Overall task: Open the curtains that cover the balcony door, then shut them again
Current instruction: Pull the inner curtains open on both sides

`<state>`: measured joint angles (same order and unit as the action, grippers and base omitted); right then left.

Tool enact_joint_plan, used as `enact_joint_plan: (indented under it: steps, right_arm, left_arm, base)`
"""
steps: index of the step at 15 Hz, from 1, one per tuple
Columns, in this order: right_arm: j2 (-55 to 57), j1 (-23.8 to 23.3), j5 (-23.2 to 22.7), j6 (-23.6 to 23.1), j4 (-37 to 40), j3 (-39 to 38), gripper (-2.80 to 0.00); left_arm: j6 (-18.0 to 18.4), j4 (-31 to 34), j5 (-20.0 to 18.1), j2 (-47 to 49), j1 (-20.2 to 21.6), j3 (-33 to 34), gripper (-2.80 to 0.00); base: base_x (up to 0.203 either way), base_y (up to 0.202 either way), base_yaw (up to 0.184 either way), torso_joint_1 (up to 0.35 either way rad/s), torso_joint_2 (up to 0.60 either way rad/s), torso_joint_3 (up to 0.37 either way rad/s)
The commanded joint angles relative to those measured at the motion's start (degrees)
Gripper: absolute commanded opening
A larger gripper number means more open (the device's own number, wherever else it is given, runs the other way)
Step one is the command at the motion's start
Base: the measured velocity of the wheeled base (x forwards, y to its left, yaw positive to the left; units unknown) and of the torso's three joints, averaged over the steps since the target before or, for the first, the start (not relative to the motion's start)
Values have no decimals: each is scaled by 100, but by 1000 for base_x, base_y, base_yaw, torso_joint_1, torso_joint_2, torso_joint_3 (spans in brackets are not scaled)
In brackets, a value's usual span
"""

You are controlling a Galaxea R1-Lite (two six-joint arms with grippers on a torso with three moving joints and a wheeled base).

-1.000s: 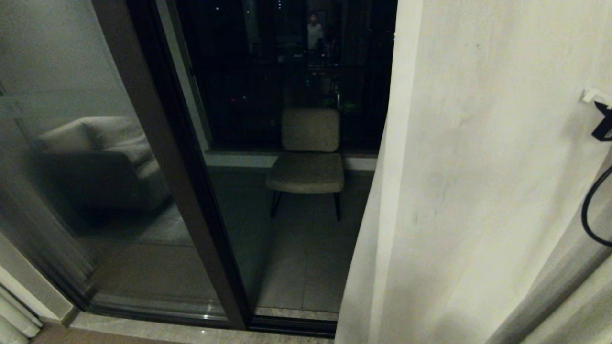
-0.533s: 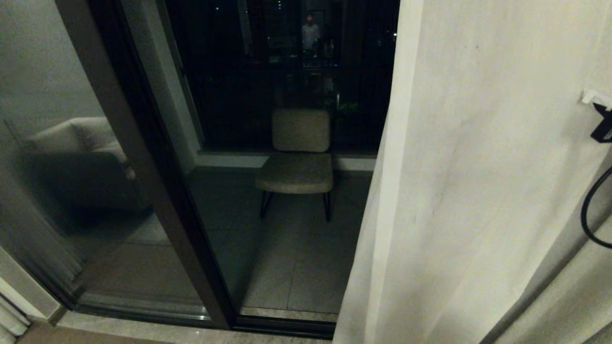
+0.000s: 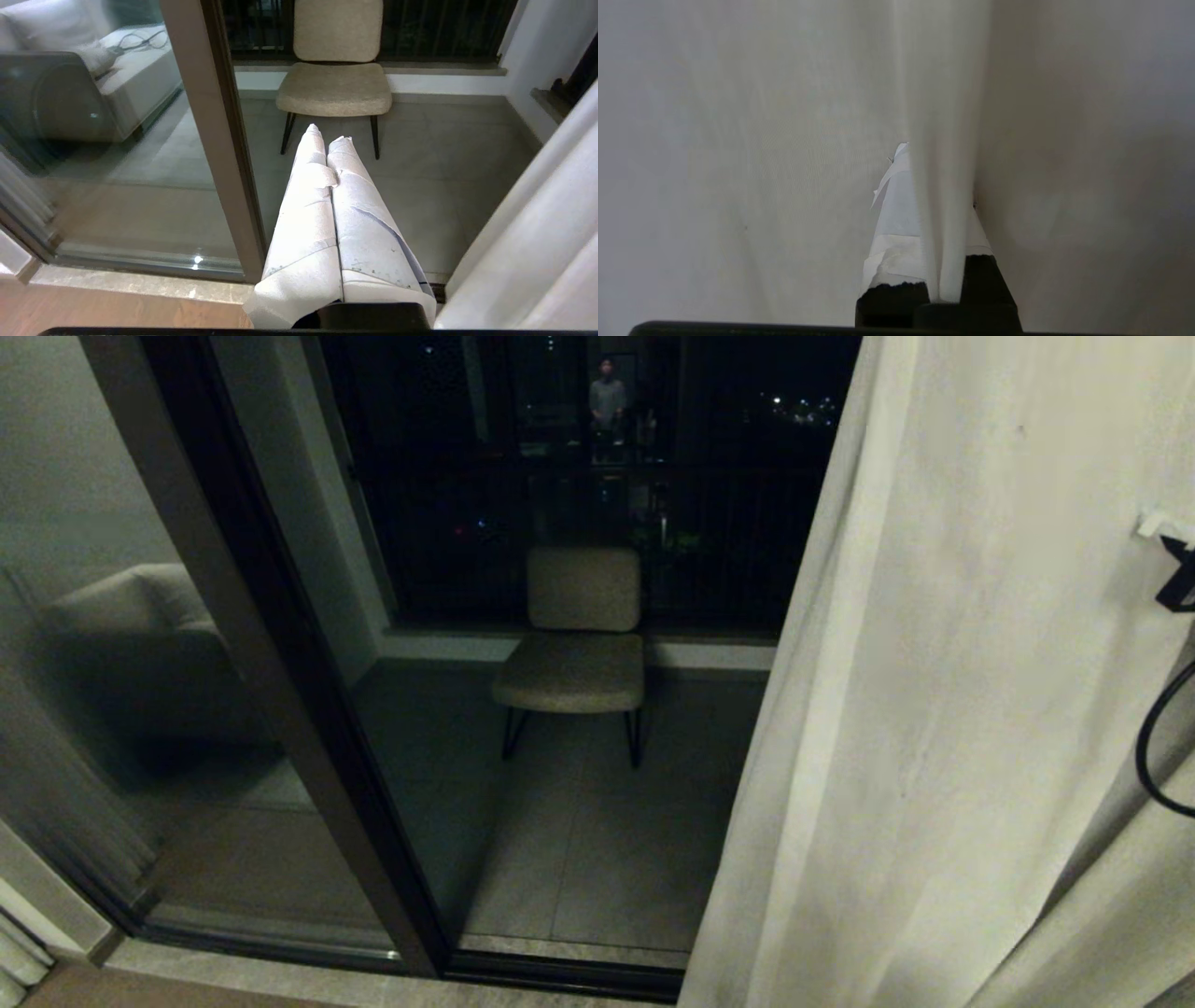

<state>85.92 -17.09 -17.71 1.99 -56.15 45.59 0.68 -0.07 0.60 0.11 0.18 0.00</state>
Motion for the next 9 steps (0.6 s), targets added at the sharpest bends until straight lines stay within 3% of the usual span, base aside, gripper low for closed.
enact_joint_plan:
  steps: [1,9]
  right_arm:
    - [-14,-5,-13,30,-37,108,-280]
    - [283,-1116,-30,55,-10,671,-280]
  left_arm:
    - [2,-1,2,-2,-1,0,-280]
    - [2,-1,2,-2,-1,0,-280]
  base:
    - [0,0,0,0,0,0]
    - [0,0,0,0,0,0]
